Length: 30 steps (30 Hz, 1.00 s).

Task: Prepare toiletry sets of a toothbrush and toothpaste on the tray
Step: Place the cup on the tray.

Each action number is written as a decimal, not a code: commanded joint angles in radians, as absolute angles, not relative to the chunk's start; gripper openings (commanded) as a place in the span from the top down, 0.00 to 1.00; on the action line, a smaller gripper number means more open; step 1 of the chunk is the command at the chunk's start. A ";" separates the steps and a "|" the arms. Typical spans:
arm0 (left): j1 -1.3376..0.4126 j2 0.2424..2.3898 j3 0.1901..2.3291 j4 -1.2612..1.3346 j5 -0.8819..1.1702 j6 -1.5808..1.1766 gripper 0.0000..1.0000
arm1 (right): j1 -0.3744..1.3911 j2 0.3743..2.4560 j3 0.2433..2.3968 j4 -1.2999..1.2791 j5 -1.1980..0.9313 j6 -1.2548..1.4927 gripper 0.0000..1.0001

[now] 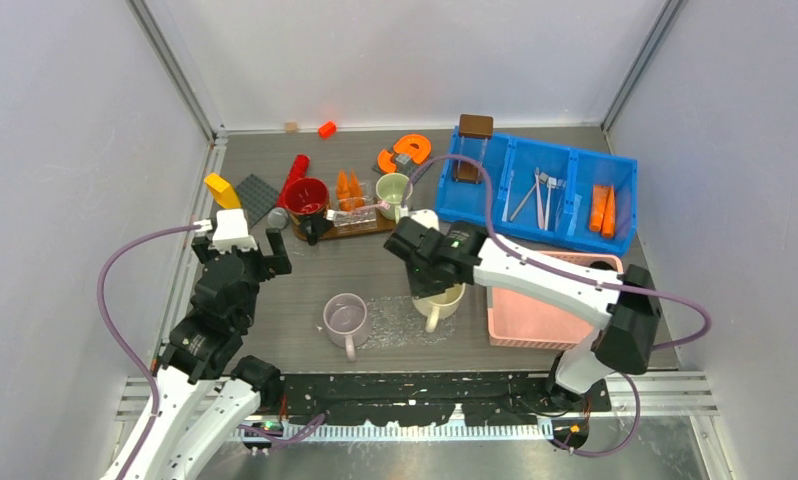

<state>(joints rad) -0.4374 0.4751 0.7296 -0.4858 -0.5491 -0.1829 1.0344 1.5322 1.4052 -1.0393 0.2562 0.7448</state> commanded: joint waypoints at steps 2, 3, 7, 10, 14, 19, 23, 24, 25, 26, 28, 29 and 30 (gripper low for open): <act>-0.439 0.488 0.724 -0.434 -0.565 -0.173 0.01 | 1.069 1.589 1.426 -0.855 0.202 0.745 0.99; -0.439 0.490 0.723 -0.432 -0.565 -0.173 0.01 | 1.071 1.600 1.422 -0.845 0.193 0.744 0.99; -0.439 0.492 0.721 -0.430 -0.565 -0.172 0.02 | 1.089 1.672 1.446 -0.814 0.164 0.730 0.99; -0.437 0.494 0.721 -0.430 -0.567 -0.170 0.02 | 1.098 1.734 1.466 -0.812 0.129 0.727 0.99; -0.437 0.491 0.721 -0.428 -0.568 -0.170 0.02 | 1.106 1.783 1.486 -0.831 0.102 0.731 0.99; -0.437 0.489 0.721 -0.427 -0.568 -0.170 0.02 | 1.123 1.805 1.496 -0.831 0.088 0.737 0.98; -0.437 0.491 0.720 -0.428 -0.566 -0.170 0.02 | 1.130 1.821 1.507 -0.840 0.077 0.739 0.88; -0.437 0.491 0.720 -0.427 -0.566 -0.169 0.02 | 1.132 1.821 1.512 -0.842 0.077 0.740 0.82; -0.437 0.490 0.719 -0.428 -0.568 -0.169 0.02 | 1.135 1.819 1.515 -0.850 0.082 0.739 0.79; -0.437 0.490 0.719 -0.428 -0.568 -0.169 0.02 | 1.137 1.818 1.524 -0.855 0.086 0.735 0.72; -0.437 0.490 0.719 -0.428 -0.566 -0.169 0.02 | 1.141 1.810 1.537 -0.879 0.103 0.730 0.65; -0.437 0.492 0.719 -0.428 -0.566 -0.169 0.02 | 1.142 1.801 1.540 -0.893 0.113 0.729 0.62; -0.437 0.491 0.719 -0.427 -0.566 -0.169 0.02 | 1.143 1.795 1.544 -0.900 0.117 0.728 0.59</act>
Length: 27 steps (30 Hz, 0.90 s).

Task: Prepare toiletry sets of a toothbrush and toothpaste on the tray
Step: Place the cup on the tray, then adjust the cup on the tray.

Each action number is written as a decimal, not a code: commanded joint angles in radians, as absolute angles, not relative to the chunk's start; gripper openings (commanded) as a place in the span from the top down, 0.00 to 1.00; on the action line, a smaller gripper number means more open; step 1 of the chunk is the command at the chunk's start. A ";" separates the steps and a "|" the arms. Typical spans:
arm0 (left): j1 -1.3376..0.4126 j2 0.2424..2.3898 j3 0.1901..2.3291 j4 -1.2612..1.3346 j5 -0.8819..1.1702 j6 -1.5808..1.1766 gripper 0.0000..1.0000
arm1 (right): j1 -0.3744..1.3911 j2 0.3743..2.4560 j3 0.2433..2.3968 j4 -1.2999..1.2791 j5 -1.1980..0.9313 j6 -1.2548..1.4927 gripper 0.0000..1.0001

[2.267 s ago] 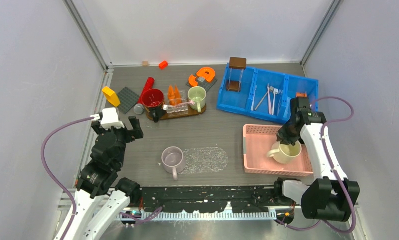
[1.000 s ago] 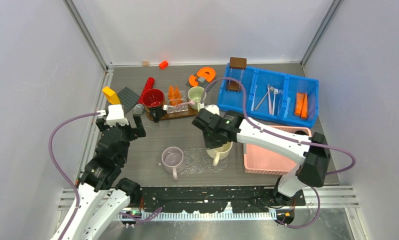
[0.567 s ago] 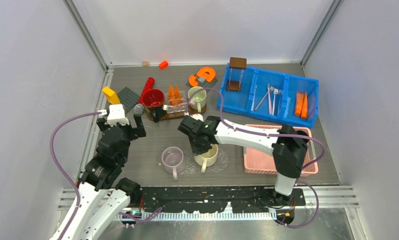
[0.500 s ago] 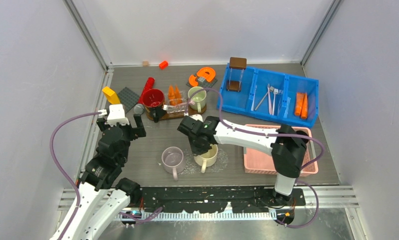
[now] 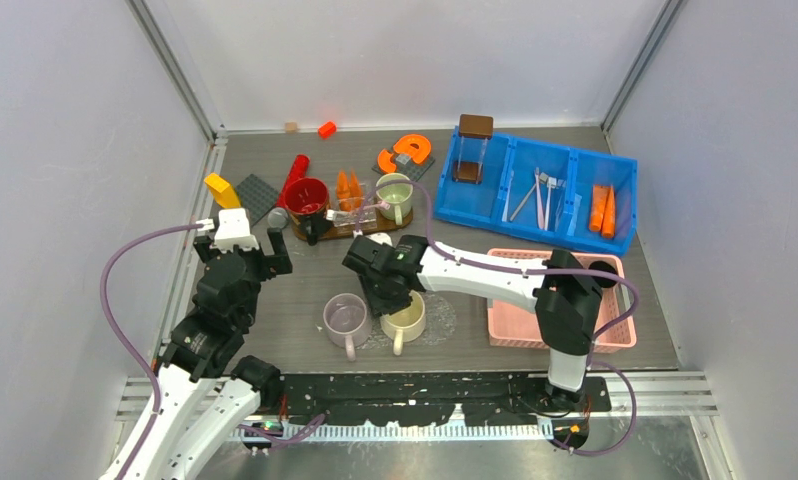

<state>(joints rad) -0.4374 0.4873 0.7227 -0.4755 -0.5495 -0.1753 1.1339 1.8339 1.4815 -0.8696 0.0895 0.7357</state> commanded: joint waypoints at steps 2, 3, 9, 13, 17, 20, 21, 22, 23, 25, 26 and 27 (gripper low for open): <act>-0.437 0.492 0.721 -0.428 -0.565 -0.170 0.02 | 1.143 1.771 1.543 -0.914 0.126 0.729 0.57; -0.437 0.492 0.721 -0.429 -0.563 -0.170 0.02 | 1.143 1.751 1.541 -0.923 0.138 0.729 0.56; -0.437 0.490 0.723 -0.431 -0.560 -0.170 0.02 | 1.142 1.659 1.502 -0.968 0.264 0.754 0.51; -0.437 0.488 0.723 -0.431 -0.558 -0.172 0.02 | 1.133 1.634 1.449 -0.996 0.329 0.770 0.49; -0.437 0.489 0.723 -0.432 -0.555 -0.172 0.02 | 1.121 1.622 1.401 -1.000 0.384 0.780 0.47; -0.437 0.487 0.723 -0.433 -0.557 -0.172 0.02 | 1.109 1.630 1.375 -0.979 0.391 0.779 0.47; -0.437 0.488 0.723 -0.433 -0.559 -0.172 0.02 | 1.107 1.633 1.367 -0.974 0.390 0.778 0.47; -0.437 0.487 0.723 -0.433 -0.558 -0.172 0.02 | 1.104 1.641 1.363 -0.962 0.389 0.777 0.47; -0.437 0.487 0.722 -0.432 -0.558 -0.171 0.02 | 1.101 1.646 1.356 -0.956 0.387 0.776 0.47; -0.437 0.488 0.722 -0.432 -0.558 -0.172 0.02 | 1.097 1.660 1.346 -0.940 0.382 0.772 0.48; -0.437 0.489 0.722 -0.433 -0.558 -0.170 0.02 | 1.096 1.674 1.343 -0.934 0.383 0.765 0.49; -0.437 0.489 0.721 -0.433 -0.559 -0.170 0.02 | 1.096 1.680 1.337 -0.931 0.383 0.760 0.50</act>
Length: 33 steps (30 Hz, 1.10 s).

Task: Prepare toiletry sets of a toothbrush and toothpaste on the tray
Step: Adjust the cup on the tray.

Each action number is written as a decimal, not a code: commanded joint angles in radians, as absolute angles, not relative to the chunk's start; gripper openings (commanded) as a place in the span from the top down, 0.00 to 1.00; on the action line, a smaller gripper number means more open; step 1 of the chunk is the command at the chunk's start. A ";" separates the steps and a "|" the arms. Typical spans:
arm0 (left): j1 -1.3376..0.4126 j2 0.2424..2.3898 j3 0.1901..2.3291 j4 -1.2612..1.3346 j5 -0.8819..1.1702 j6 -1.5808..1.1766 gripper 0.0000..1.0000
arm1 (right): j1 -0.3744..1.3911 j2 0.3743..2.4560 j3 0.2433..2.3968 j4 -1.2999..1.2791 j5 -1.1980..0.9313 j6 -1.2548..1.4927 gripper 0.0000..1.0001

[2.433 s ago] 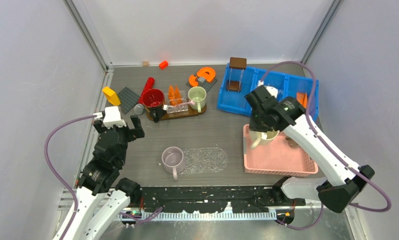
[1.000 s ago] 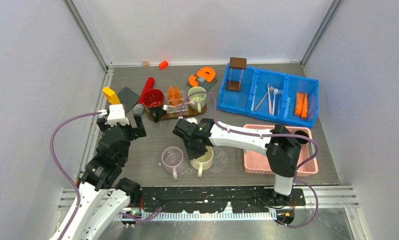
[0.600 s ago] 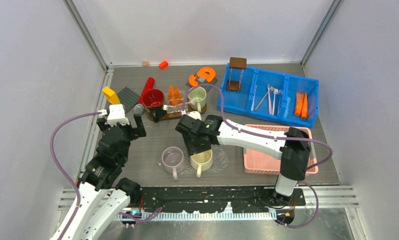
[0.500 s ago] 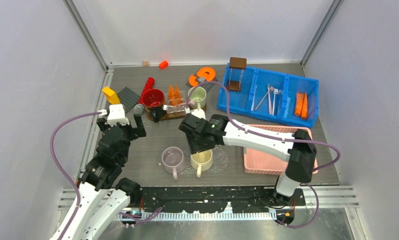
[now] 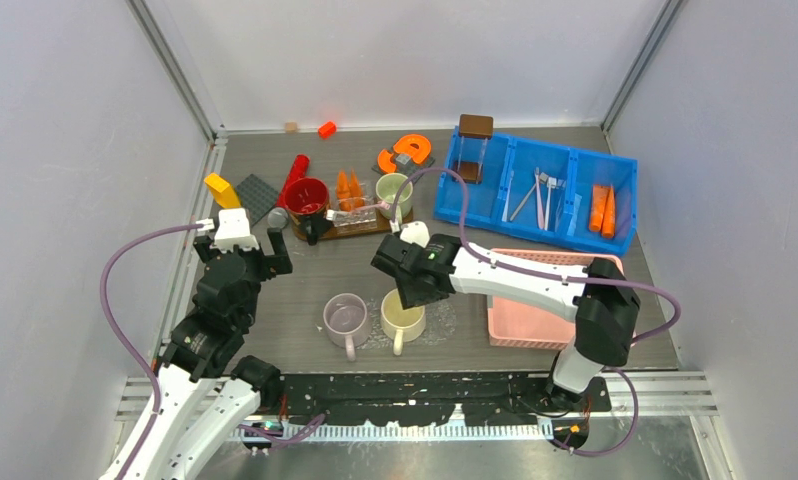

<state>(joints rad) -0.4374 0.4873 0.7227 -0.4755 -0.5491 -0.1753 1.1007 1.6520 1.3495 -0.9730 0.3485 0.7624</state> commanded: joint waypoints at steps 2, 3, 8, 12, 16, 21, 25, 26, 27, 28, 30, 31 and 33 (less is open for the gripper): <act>-0.437 0.488 0.721 -0.433 -0.559 -0.170 0.02 | 1.095 1.696 1.330 -0.919 0.378 0.751 0.53; -0.437 0.486 0.721 -0.433 -0.560 -0.170 0.02 | 1.095 1.703 1.327 -0.911 0.375 0.745 0.56; -0.437 0.487 0.721 -0.431 -0.560 -0.170 0.02 | 1.096 1.704 1.311 -0.899 0.371 0.726 0.72; -0.437 0.488 0.720 -0.430 -0.557 -0.170 0.02 | 1.102 1.690 1.318 -0.910 0.371 0.691 0.88; -0.437 0.489 0.721 -0.430 -0.555 -0.170 0.02 | 1.120 1.684 1.337 -0.933 0.391 0.657 0.95; -0.437 0.491 0.721 -0.429 -0.554 -0.170 0.02 | 1.145 1.692 1.361 -0.949 0.415 0.640 0.98; -0.437 0.491 0.720 -0.428 -0.553 -0.170 0.02 | 1.159 1.708 1.378 -0.941 0.409 0.635 0.99; -0.437 0.491 0.720 -0.428 -0.552 -0.170 0.02 | 1.161 1.711 1.379 -0.939 0.405 0.632 0.99; -0.437 0.491 0.720 -0.428 -0.552 -0.170 0.02 | 1.163 1.717 1.384 -0.937 0.397 0.632 0.99; -0.437 0.492 0.720 -0.428 -0.552 -0.170 0.02 | 1.164 1.720 1.386 -0.935 0.392 0.630 0.99; -0.437 0.492 0.720 -0.427 -0.553 -0.170 0.02 | 1.166 1.726 1.391 -0.929 0.375 0.628 0.99; -0.437 0.490 0.721 -0.428 -0.553 -0.170 0.02 | 1.167 1.726 1.390 -0.923 0.364 0.630 0.99; -0.437 0.491 0.721 -0.428 -0.554 -0.170 0.02 | 1.167 1.723 1.392 -0.916 0.347 0.632 0.99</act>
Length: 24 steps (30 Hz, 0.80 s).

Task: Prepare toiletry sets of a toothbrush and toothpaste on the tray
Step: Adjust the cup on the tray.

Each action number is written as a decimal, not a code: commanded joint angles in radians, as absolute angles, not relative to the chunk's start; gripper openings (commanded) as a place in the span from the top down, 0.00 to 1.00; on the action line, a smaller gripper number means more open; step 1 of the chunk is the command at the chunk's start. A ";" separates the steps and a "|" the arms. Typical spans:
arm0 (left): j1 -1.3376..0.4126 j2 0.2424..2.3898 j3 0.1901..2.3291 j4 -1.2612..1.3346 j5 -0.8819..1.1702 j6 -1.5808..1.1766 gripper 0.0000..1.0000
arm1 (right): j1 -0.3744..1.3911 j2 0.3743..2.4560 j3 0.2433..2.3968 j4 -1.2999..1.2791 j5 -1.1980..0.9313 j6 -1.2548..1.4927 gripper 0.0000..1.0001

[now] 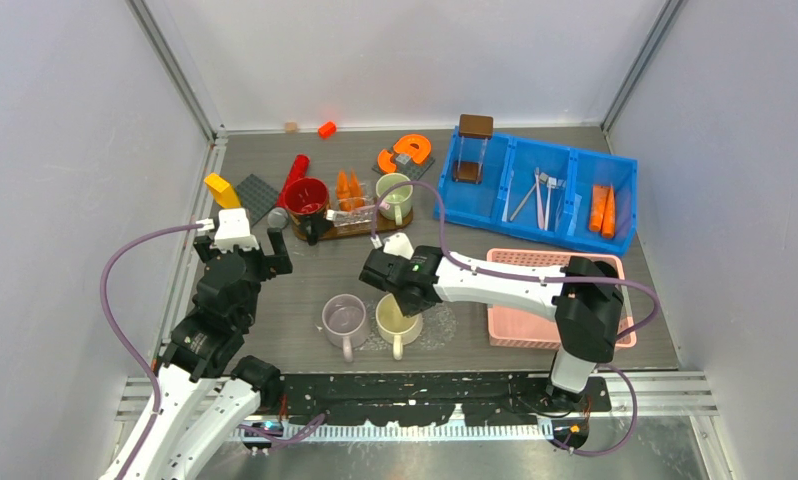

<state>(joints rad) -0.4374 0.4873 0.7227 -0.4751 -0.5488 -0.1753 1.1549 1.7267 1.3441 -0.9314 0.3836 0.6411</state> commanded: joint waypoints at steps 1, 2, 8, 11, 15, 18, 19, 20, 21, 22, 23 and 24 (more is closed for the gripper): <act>-0.437 0.490 0.720 -0.427 -0.554 -0.170 0.02 | 1.167 1.723 1.392 -0.915 0.342 0.633 0.99; -0.437 0.489 0.720 -0.428 -0.554 -0.170 0.02 | 1.167 1.725 1.393 -0.914 0.335 0.635 0.99; -0.437 0.489 0.721 -0.429 -0.554 -0.170 0.02 | 1.167 1.730 1.399 -0.915 0.308 0.651 0.99; -0.437 0.488 0.721 -0.429 -0.555 -0.170 0.02 | 1.161 1.713 1.397 -0.912 0.307 0.661 1.00; -0.437 0.485 0.721 -0.429 -0.557 -0.170 0.02 | 1.153 1.685 1.394 -0.909 0.316 0.673 1.00; -0.437 0.484 0.721 -0.429 -0.557 -0.170 0.02 | 1.152 1.671 1.397 -0.906 0.304 0.680 1.00; -0.437 0.484 0.721 -0.429 -0.557 -0.170 0.02 | 1.152 1.665 1.397 -0.903 0.298 0.683 0.99; -0.437 0.484 0.720 -0.429 -0.558 -0.170 0.02 | 1.152 1.662 1.397 -0.900 0.286 0.684 0.99; -0.437 0.485 0.721 -0.429 -0.557 -0.170 0.02 | 1.152 1.660 1.394 -0.892 0.279 0.688 1.00; -0.437 0.485 0.721 -0.430 -0.557 -0.170 0.02 | 1.152 1.658 1.392 -0.887 0.270 0.691 1.00; -0.437 0.484 0.721 -0.430 -0.558 -0.170 0.02 | 1.152 1.657 1.386 -0.881 0.265 0.694 1.00; -0.437 0.483 0.721 -0.430 -0.558 -0.170 0.02 | 1.152 1.654 1.384 -0.878 0.259 0.696 1.00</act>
